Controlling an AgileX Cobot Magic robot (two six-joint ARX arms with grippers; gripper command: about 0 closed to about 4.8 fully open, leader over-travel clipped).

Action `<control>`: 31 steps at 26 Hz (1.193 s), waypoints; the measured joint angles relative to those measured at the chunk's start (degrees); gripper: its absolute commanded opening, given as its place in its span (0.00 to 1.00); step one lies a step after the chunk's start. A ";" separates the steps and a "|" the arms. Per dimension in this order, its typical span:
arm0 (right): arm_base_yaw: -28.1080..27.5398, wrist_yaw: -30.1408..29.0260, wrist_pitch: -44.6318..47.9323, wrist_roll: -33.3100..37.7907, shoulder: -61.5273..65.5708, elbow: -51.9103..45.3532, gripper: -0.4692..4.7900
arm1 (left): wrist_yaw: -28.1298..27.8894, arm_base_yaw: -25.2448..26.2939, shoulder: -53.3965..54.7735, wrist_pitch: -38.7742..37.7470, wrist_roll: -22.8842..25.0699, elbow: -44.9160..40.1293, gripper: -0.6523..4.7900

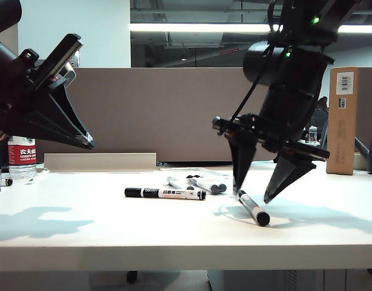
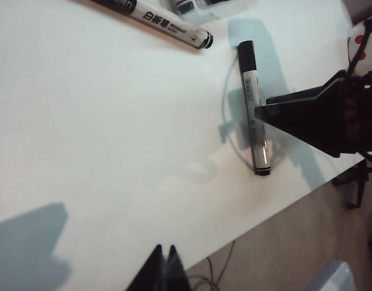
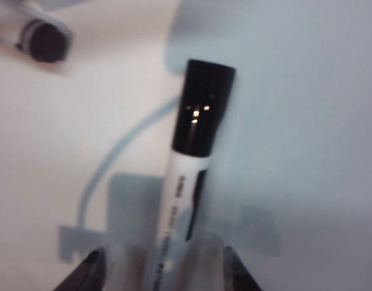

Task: Pick up the markers scattered on the table and put them into the packaging box, making sure the markers fit the shape of the box's grooves.

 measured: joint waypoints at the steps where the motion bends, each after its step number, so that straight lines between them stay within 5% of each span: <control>1: 0.22 0.74 -0.07 -0.02 0.48 0.00 0.57 | -0.63 0.00 0.00 0.02 0.98 0.00 0.11; 11: 0.24 3.78 -0.50 -0.11 1.46 0.26 0.47 | -2.58 -4.20 0.00 11.13 7.58 0.20 0.11; 15: 0.44 4.59 -0.59 -0.11 1.86 0.52 0.17 | -4.02 -6.82 0.00 13.16 13.16 0.37 0.11; 17: 0.31 4.68 -0.61 -0.24 2.12 0.70 0.11 | -4.72 -7.15 0.00 13.38 15.17 0.37 0.11; 26: 0.37 4.48 -1.49 -0.83 3.13 2.16 0.08 | -10.40 -7.37 0.00 13.33 18.56 0.37 0.11; 31: 0.85 10.38 -6.34 -1.64 4.68 11.65 0.08 | -13.60 -7.34 0.00 13.35 24.72 0.37 0.11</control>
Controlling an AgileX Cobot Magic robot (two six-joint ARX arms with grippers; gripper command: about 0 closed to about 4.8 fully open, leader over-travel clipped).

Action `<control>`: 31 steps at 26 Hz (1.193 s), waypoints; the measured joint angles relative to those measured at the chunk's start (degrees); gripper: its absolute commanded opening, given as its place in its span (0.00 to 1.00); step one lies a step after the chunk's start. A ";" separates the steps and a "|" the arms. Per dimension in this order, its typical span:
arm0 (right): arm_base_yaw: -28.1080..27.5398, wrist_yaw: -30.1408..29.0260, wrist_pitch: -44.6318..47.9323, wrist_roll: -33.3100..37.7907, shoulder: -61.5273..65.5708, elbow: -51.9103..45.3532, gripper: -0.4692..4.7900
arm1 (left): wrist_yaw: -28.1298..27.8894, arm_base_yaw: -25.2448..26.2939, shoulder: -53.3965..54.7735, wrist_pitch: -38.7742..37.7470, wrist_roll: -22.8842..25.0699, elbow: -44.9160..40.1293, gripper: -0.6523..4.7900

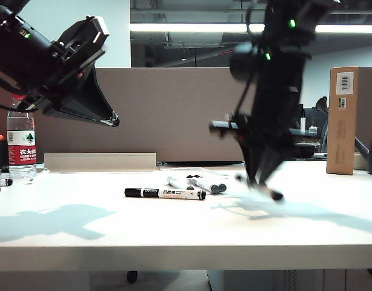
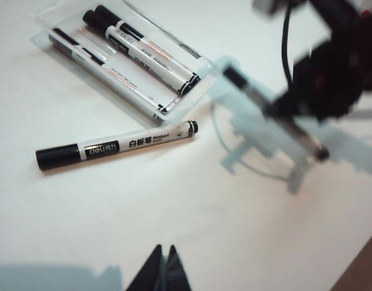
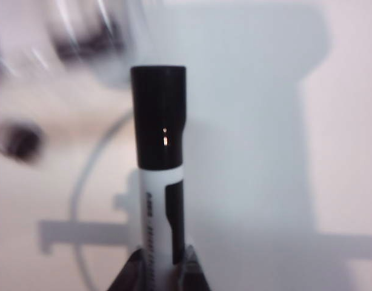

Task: Pick up the markers scattered on the table and put them into the packaging box, making sure the markers fit the shape of the box's grooves.

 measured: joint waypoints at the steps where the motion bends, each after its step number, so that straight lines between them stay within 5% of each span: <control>1: 0.02 0.70 0.28 -0.04 -0.20 1.49 0.08 | -0.09 0.00 0.00 0.02 1.25 0.00 0.11; 13: 0.09 -7.19 6.82 -4.57 7.19 18.21 0.08 | -0.48 -0.02 -0.02 5.09 3.63 0.00 0.11; 20: 0.02 -9.51 -9.77 -9.05 22.93 40.04 0.08 | -0.50 -0.02 -0.04 7.30 3.63 0.02 0.11; 31: 0.00 -12.98 -6.21 -9.53 24.70 41.16 0.08 | -0.22 -0.02 -0.04 6.43 3.39 0.02 0.11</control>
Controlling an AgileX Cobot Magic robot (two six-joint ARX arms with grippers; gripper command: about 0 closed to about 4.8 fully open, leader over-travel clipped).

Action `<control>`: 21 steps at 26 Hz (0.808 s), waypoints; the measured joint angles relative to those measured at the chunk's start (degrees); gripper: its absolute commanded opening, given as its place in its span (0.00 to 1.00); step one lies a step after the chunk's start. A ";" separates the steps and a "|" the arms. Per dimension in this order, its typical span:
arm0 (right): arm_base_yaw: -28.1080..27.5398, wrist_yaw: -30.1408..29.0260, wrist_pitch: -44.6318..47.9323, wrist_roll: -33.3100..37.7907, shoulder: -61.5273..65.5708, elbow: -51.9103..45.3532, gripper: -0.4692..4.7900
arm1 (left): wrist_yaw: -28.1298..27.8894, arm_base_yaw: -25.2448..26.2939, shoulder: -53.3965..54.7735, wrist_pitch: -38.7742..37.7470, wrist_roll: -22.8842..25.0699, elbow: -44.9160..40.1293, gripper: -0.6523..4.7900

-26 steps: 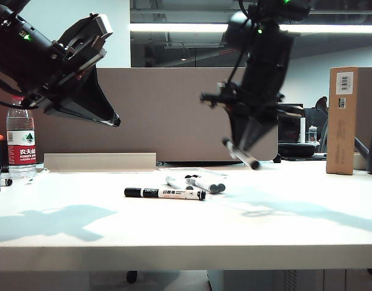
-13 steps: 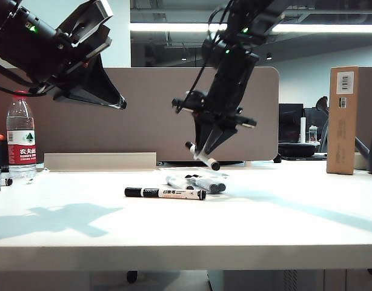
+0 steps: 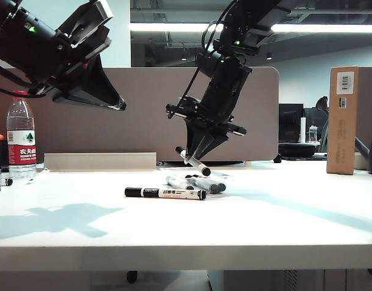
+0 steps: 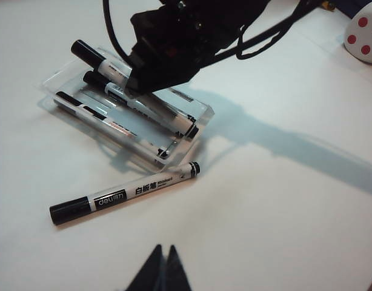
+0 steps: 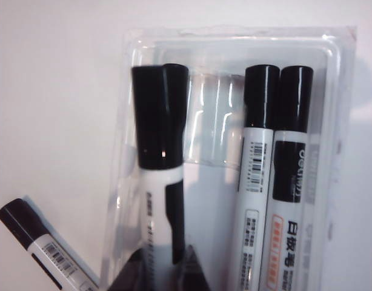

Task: Pick up the markers scattered on the table and put them into the packaging box, making sure the markers fit the shape of the box's grooves.

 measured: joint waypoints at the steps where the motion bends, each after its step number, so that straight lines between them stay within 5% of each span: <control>1: 0.00 -0.26 0.26 -0.13 0.04 0.00 0.08 | 0.00 0.00 0.00 0.00 0.00 0.00 0.11; 5: 0.00 -0.42 0.81 -0.20 0.20 0.02 0.13 | 0.00 0.00 0.00 -0.02 -0.02 0.00 0.11; 8: 0.00 -0.35 0.98 -0.33 0.20 0.02 0.33 | 0.00 0.00 0.00 -0.02 -0.20 0.00 0.11; 16: 0.00 1.62 1.70 -0.31 0.22 0.17 0.42 | 0.00 0.00 0.00 -0.09 -0.22 0.00 0.11; 21: -0.02 -7.96 1.03 -1.11 -0.22 0.28 0.42 | -3.04 0.87 -3.08 -5.77 -0.81 0.00 0.11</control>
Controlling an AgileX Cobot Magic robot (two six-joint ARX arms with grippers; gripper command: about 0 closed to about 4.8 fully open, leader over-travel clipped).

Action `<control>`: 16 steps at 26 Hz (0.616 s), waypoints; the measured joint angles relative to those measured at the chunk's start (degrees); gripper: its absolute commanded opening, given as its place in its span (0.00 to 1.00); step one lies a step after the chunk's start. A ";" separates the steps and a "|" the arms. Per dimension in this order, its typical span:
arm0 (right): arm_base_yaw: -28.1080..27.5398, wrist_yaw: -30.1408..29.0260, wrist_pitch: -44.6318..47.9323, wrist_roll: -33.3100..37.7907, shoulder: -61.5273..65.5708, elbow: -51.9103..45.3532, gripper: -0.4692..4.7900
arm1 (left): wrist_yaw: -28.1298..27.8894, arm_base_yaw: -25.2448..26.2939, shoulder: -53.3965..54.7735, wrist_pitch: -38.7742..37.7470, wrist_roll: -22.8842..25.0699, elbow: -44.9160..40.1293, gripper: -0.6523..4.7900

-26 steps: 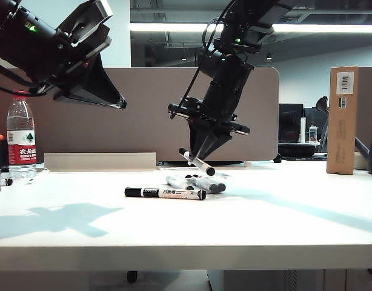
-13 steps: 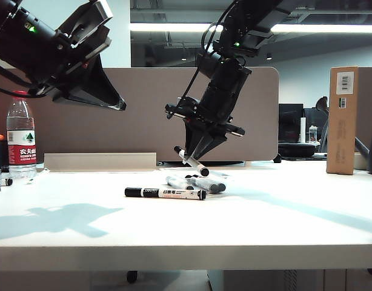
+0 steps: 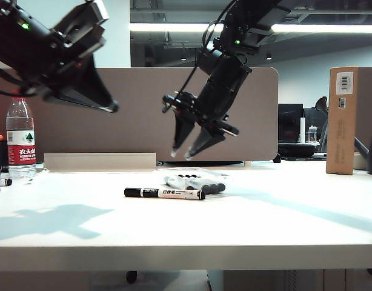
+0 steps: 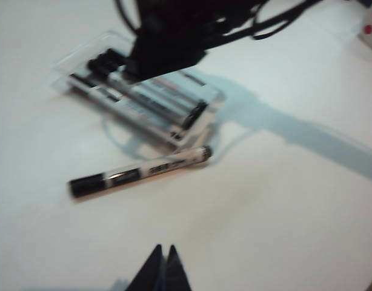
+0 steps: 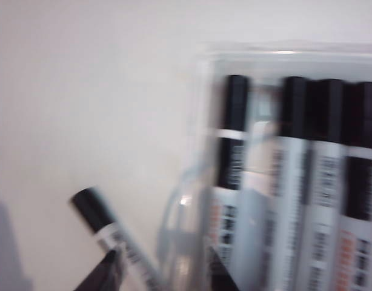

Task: Pick up the markers scattered on the table and put them into the packaging box, making sure the markers fit the shape of the box's grooves.

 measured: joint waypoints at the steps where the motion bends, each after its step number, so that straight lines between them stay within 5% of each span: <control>1: 0.00 -2.12 -0.31 -1.22 -0.07 0.04 0.42 | -0.96 0.39 -1.07 -1.36 -0.31 0.00 0.11; 12: 6.19 -6.14 -7.82 -20.26 -0.22 0.02 0.48 | -3.76 4.26 -13.97 -15.30 4.50 0.13 0.11; 16: 11.45 4.74 -4.72 -29.59 -0.13 0.02 0.50 | -2.49 4.39 -14.69 -22.45 4.48 0.11 0.11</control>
